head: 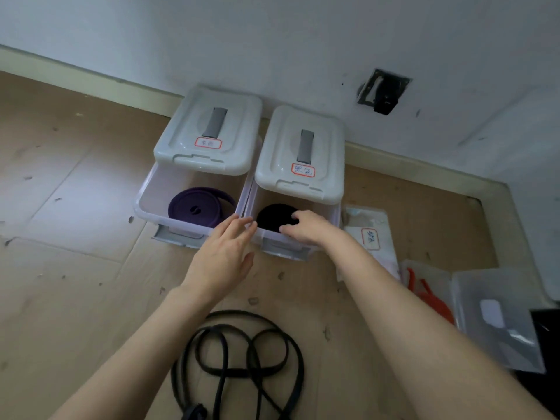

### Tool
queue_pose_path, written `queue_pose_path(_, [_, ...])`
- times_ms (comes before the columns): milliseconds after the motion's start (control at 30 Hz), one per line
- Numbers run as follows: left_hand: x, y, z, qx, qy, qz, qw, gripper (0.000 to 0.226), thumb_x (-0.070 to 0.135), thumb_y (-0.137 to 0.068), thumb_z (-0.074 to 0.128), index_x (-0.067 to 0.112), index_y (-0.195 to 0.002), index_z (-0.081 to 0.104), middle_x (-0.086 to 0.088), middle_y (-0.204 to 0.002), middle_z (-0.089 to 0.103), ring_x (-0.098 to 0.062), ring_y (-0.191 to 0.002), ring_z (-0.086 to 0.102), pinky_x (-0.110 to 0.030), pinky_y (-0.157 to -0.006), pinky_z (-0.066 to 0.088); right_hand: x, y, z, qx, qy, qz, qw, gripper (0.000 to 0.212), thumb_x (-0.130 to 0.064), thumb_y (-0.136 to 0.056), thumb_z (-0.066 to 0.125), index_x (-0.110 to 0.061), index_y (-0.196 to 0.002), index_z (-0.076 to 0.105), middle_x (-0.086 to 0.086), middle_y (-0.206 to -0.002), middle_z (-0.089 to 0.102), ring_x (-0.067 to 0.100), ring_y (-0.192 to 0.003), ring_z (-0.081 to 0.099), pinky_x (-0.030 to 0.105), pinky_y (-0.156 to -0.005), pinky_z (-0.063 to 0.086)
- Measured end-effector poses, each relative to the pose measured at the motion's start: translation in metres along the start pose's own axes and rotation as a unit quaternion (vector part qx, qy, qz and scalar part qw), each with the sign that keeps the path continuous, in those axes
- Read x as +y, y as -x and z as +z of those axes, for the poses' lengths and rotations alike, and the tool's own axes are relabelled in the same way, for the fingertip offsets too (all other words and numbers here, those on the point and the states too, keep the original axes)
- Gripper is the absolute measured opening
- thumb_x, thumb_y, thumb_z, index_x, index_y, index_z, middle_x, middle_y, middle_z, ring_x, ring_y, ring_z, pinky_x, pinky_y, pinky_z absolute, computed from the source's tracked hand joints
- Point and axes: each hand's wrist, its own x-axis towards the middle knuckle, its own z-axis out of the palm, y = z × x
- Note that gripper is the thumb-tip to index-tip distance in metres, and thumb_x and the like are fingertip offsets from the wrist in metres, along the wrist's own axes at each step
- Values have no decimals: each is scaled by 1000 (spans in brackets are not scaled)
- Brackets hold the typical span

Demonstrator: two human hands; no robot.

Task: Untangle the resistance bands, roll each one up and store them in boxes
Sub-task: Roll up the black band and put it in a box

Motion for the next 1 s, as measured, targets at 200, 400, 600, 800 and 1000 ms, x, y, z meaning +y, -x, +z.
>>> queue_pose_path(200, [20,84,12,-24,44,-138,989,46,6,-82,58,5,-128,52,-16,-130,50,-36,-117,46,-42,-98,35,26,113,55,194,-144,-108,964,15,-15,-90,55,-11,-102,63,3,-102,65,19,-96,59,29,-83,46])
queue_pose_path(400, [14,190,52,-98,166,-435,879,63,25,-87,62,17,-142,33,-21,-138,36,-38,-126,35,-42,-103,30,49,154,173,-21,-34,-84,996,15,-25,-88,60,-12,-95,62,5,-100,57,20,-95,54,36,-85,48])
queue_pose_path(600, [14,194,46,-105,333,-494,796,53,-1,-79,66,17,-122,42,-13,-98,59,-23,-76,59,-34,-60,52,46,167,216,-114,151,-147,971,39,-28,-87,60,-10,-121,52,9,-128,41,27,-122,34,42,-97,39])
queue_pose_path(800, [7,150,-46,-241,178,-269,915,33,-5,-75,47,22,-92,52,0,-70,61,-19,-57,56,-31,-48,52,49,161,174,107,-94,-104,984,44,-30,-81,69,-17,-119,52,1,-123,44,18,-115,45,33,-92,44])
queue_pose_path(1000, [13,141,-83,-228,-79,-155,958,44,7,-81,52,22,-122,51,-10,-109,63,-29,-96,55,-34,-80,43,39,166,152,26,-36,-176,983,60,-16,-83,67,-21,-137,40,1,-139,39,22,-124,42,36,-102,40])
